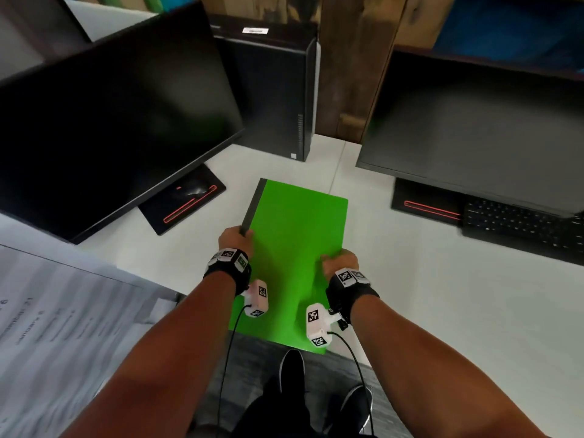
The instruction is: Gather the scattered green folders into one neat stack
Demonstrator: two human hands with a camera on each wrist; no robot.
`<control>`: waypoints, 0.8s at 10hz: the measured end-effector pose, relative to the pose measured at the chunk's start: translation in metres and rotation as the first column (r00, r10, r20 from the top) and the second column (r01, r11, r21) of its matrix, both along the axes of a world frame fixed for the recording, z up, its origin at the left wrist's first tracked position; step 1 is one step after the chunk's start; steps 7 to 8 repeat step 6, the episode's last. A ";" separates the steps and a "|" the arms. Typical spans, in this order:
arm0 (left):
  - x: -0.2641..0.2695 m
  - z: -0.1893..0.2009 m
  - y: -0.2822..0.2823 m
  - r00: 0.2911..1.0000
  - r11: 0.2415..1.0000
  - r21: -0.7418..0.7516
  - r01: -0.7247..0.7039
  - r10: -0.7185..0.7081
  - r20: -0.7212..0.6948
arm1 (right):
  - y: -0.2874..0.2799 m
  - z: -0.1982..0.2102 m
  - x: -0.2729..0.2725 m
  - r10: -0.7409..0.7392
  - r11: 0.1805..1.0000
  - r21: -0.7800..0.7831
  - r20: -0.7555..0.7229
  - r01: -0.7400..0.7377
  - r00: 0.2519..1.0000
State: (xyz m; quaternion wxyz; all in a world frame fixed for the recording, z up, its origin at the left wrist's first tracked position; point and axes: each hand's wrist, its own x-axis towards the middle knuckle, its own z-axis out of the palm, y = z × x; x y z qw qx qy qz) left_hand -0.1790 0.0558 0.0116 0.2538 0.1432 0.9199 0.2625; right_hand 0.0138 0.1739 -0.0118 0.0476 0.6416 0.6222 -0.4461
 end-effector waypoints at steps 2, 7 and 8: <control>-0.047 -0.031 0.008 0.999 0.999 -0.014 -0.040 0.040 -0.003 | 0.004 -0.022 -0.038 0.051 0.999 -0.016 -0.013 -0.051 0.999; -0.061 -0.054 0.017 0.990 0.962 -0.273 -0.015 -0.024 -0.141 | -0.014 -0.020 -0.046 0.331 0.928 0.086 0.262 -0.363 0.907; -0.061 -0.054 0.017 0.990 0.962 -0.273 -0.015 -0.024 -0.141 | -0.014 -0.020 -0.046 0.331 0.928 0.086 0.262 -0.363 0.907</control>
